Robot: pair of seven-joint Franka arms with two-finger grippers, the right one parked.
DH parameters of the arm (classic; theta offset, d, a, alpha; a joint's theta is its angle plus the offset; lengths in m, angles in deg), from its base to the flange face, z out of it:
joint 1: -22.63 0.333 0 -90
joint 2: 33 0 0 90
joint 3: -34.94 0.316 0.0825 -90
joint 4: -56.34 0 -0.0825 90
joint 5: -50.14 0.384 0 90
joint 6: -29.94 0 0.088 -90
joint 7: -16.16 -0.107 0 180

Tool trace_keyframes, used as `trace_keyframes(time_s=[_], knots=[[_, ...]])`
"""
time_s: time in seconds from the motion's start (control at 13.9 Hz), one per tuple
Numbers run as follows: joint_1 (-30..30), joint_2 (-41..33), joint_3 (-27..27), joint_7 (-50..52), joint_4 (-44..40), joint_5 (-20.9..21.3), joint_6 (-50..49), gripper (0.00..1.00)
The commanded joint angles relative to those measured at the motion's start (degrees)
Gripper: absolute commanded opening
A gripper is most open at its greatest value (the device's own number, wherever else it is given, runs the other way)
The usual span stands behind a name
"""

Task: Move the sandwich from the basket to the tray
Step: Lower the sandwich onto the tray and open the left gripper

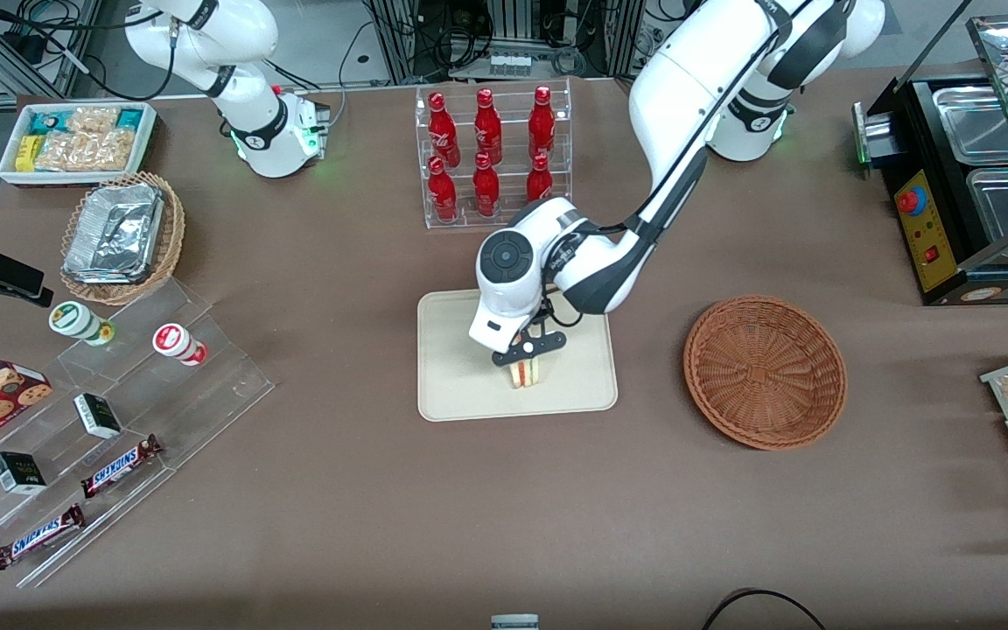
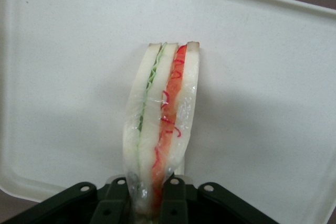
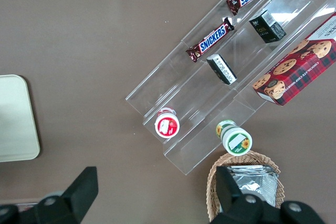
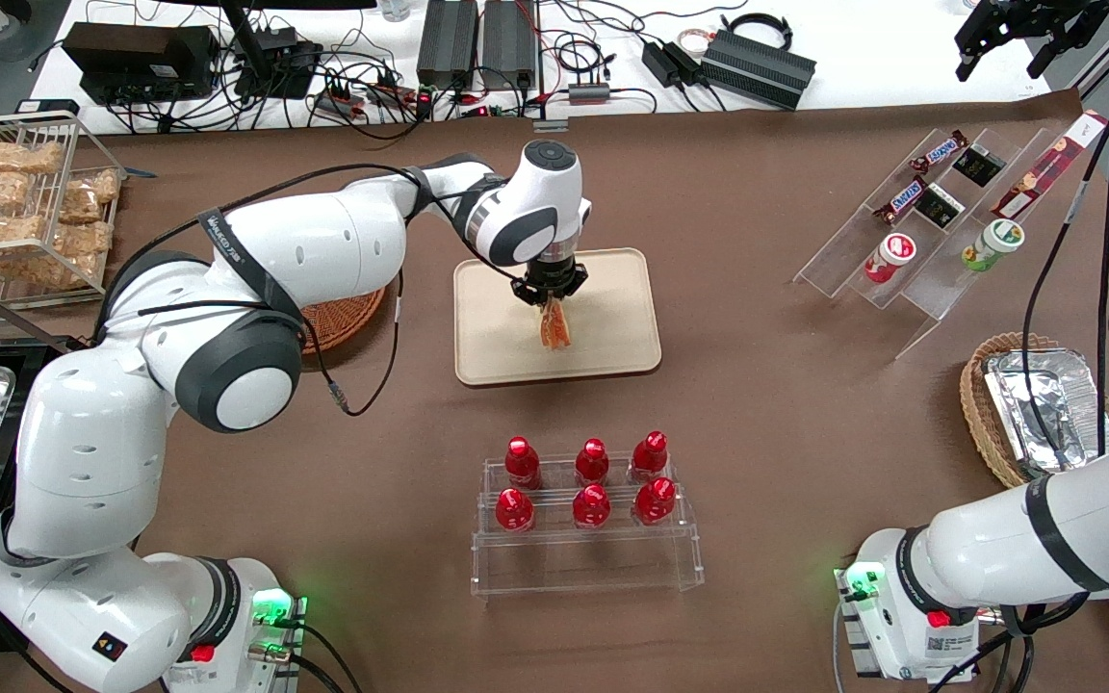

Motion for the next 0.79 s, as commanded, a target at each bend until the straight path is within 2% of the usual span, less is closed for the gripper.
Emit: trace_keyframes(time_s=[0.0, 0.36, 0.72], knots=[[-1.0, 1.0, 0.8, 1.5, -2.2, 1.3, -1.2, 1.0], [-0.4, -2.0, 0.9, 1.5, -3.2, 1.3, -4.3, 1.0], [1.7, -4.2, 0.7, -2.0, -11.5, 1.0, -16.1, 1.0]])
